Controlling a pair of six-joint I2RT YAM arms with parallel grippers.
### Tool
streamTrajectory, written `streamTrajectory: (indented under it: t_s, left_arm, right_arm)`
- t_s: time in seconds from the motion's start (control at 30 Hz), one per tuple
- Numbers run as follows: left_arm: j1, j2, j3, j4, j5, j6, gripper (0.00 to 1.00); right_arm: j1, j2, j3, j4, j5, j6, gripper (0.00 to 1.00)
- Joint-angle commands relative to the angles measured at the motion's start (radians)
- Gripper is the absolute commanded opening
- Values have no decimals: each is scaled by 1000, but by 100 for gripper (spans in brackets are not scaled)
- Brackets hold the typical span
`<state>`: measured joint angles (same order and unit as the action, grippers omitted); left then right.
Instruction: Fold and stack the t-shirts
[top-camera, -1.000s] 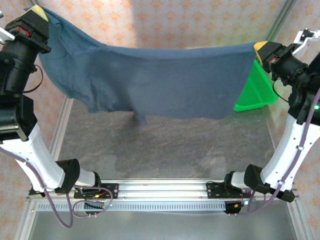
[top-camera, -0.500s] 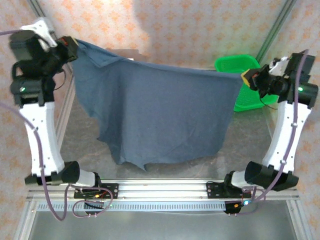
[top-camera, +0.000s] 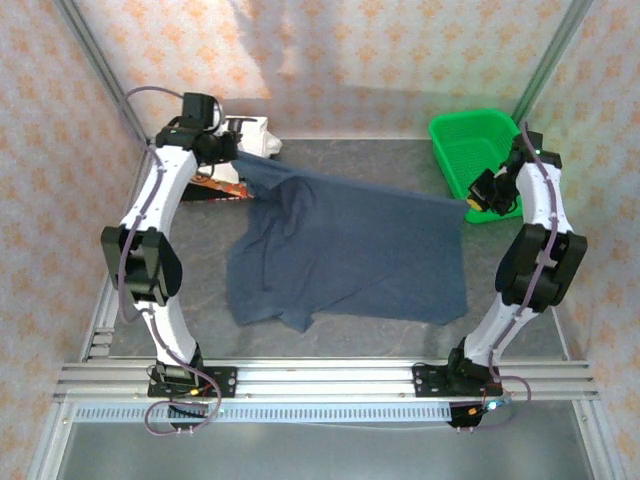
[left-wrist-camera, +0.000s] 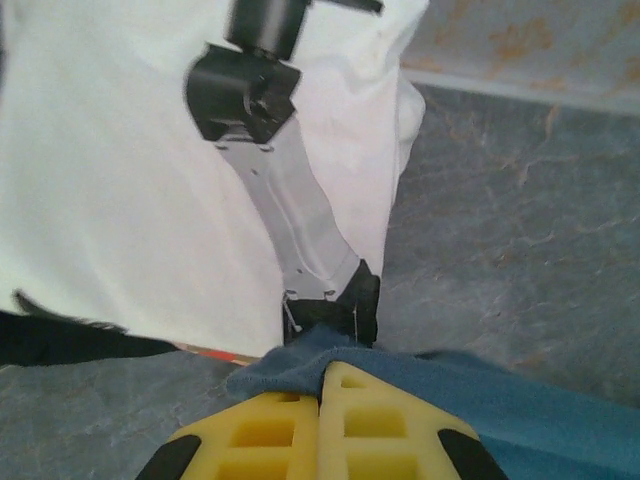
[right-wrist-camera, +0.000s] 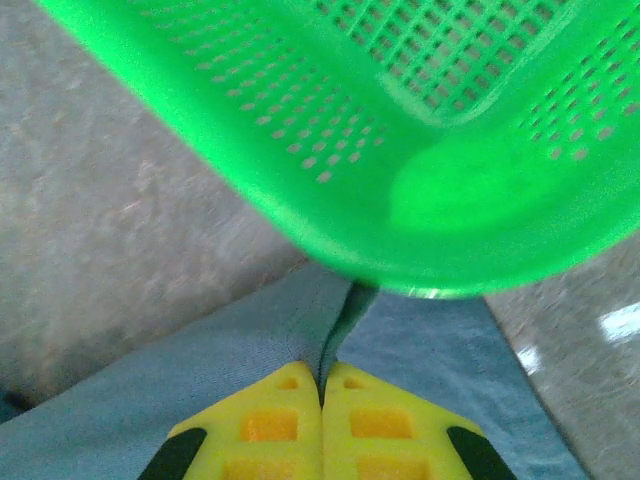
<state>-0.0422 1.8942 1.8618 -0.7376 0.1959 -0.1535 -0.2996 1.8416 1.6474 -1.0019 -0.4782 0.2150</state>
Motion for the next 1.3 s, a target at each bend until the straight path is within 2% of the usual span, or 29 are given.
streamTrajectory:
  t_s: [0.0, 0.1, 0.2, 0.4, 0.53, 0.77, 0.9, 1.1, 1.2, 1.27]
  left_arm:
    - [-31, 9, 81, 31, -154, 62, 0]
    - [-38, -6, 55, 44, -162, 30, 0]
    - [-36, -92, 15, 56, -185, 14, 0]
    - [-26, -345, -40, -6, -190, 6, 0]
    - [-21, -504, -60, -40, -208, -1, 0]
    - [-21, -673, 4, -102, -193, -11, 0]
    - [-22, -726, 90, -126, -180, -8, 0]
    - [-22, -715, 236, -165, -121, -9, 0]
    - [-22, -701, 258, -166, -114, -5, 0]
    - [-24, -694, 251, -159, -98, -9, 0]
  right_arm:
    - [6, 16, 66, 28, 238, -67, 0]
    - [8, -23, 53, 32, 257, -66, 0]
    - [8, -121, 18, 38, 252, -67, 0]
    - [7, -349, -2, -49, 100, -4, 0]
    - [7, -513, -15, -101, 58, 73, 0]
    - [7, -720, 114, -321, 36, 146, 0]
    - [5, -760, 261, -460, 91, 144, 0]
    - [6, -721, 497, -602, 209, 116, 0]
    - [6, -703, 526, -615, 223, 105, 0]
    - [6, -709, 484, -592, 229, 98, 0]
